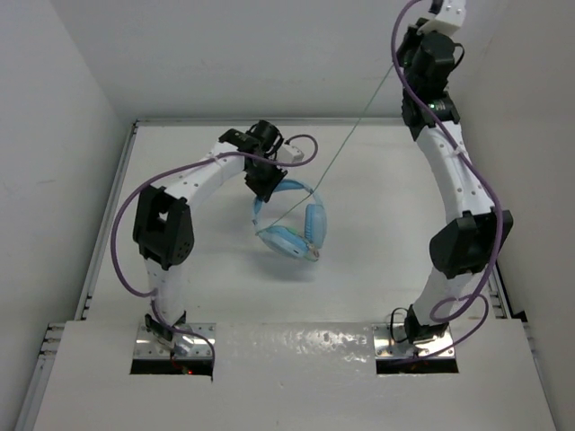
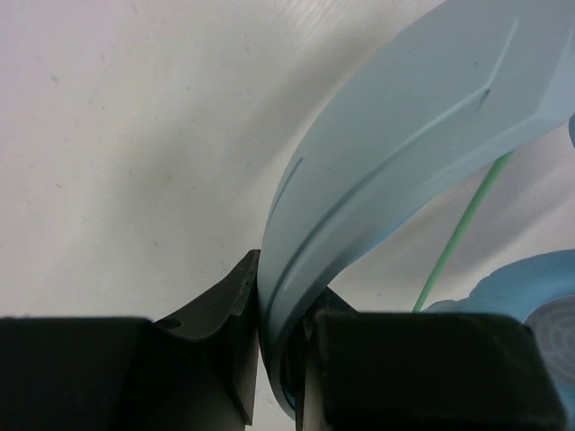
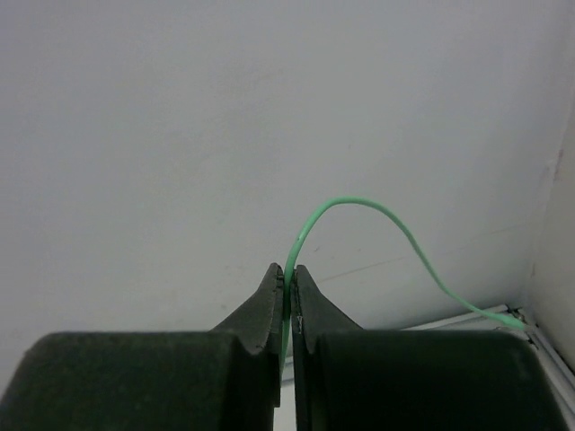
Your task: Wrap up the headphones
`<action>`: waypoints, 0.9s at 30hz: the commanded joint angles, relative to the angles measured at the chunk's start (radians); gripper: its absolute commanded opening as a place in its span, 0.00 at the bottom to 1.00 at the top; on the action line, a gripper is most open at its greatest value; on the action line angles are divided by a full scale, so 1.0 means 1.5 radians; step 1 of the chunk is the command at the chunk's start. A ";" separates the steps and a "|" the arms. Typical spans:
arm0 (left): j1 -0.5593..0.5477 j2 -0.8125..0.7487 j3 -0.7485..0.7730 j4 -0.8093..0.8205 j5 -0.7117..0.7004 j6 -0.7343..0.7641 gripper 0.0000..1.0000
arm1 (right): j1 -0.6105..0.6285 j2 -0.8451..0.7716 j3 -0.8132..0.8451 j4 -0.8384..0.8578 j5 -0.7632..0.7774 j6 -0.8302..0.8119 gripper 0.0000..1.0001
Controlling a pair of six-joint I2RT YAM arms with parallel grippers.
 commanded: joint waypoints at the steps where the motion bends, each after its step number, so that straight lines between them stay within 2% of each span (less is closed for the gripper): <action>1: 0.008 0.042 0.005 0.012 -0.043 -0.082 0.00 | 0.091 -0.070 -0.031 0.108 -0.020 -0.089 0.00; 7: 0.025 0.187 0.165 -0.075 -0.012 -0.108 0.00 | 0.198 -0.092 -0.024 0.126 -0.102 -0.066 0.00; 12: 0.062 0.220 0.200 -0.066 0.013 -0.136 0.00 | 0.281 -0.140 -0.086 0.185 -0.140 -0.076 0.00; 16: 0.115 0.236 0.221 -0.059 0.080 -0.168 0.00 | 0.334 -0.169 -0.130 0.218 -0.152 -0.072 0.00; 21: 0.137 0.233 0.224 -0.046 0.075 -0.172 0.00 | 0.388 -0.172 -0.154 0.229 -0.186 -0.063 0.00; 27: 0.147 0.255 0.282 -0.049 0.099 -0.177 0.00 | 0.440 -0.128 -0.182 0.261 -0.386 -0.017 0.00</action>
